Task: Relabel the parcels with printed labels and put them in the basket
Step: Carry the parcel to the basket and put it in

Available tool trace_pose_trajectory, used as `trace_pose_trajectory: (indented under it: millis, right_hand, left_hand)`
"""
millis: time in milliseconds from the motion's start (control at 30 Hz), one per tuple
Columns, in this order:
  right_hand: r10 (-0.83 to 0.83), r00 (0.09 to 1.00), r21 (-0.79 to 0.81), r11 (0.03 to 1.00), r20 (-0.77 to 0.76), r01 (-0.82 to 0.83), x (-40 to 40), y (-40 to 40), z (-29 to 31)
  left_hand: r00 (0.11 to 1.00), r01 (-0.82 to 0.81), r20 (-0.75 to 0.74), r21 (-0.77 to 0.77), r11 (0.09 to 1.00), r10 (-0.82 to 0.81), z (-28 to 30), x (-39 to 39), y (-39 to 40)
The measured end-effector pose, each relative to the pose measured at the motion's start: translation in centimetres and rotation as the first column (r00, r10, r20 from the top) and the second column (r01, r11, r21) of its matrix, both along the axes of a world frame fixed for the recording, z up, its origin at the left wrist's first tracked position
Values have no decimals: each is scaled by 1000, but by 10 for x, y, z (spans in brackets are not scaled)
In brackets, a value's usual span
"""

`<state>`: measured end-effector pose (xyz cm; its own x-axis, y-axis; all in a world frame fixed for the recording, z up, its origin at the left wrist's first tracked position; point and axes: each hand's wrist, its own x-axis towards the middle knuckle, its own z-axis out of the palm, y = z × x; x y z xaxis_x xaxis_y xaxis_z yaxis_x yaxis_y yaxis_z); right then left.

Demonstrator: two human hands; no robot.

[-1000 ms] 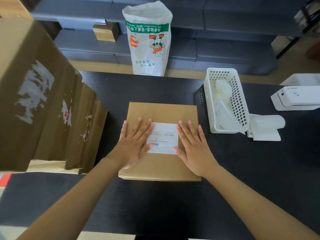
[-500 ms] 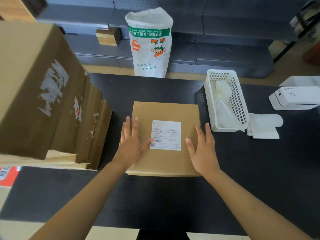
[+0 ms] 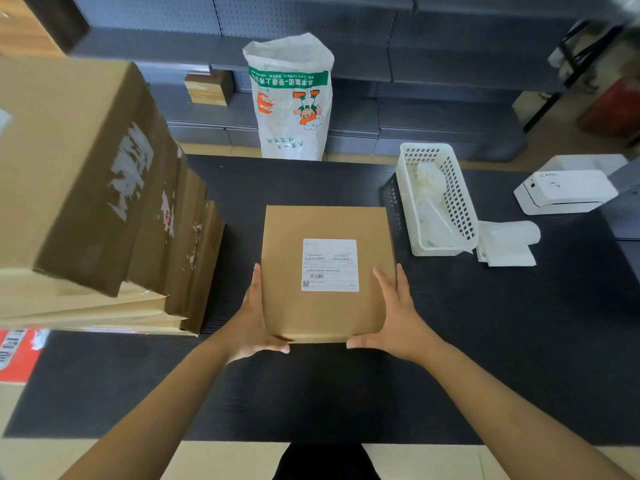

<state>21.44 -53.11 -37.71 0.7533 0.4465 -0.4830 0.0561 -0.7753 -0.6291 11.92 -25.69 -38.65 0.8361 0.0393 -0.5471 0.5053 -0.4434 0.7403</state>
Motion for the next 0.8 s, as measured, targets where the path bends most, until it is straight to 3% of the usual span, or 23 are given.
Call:
trace_pose_trajectory:
  millis: [100,333,633,800]
  right_hand:
    - [37,999,-47,998,19,-36,-1,1,1]
    - [-61,990,-5,998,125,62,-10,-6,14]
    - [-195,936,140,977,293,160,-19,-58,84]
    - [-308,867,192,949,392,251,-37,-129,143]
  left_hand:
    - [999,-2,35,31,1000,1,-1,2,-1]
    - [992,28,119,56,998,-34,22,10,-2]
    - [943,191,254,110,975,-214,121,30,-44]
    - [858,336,362,145,931,-366,184,41,-109]
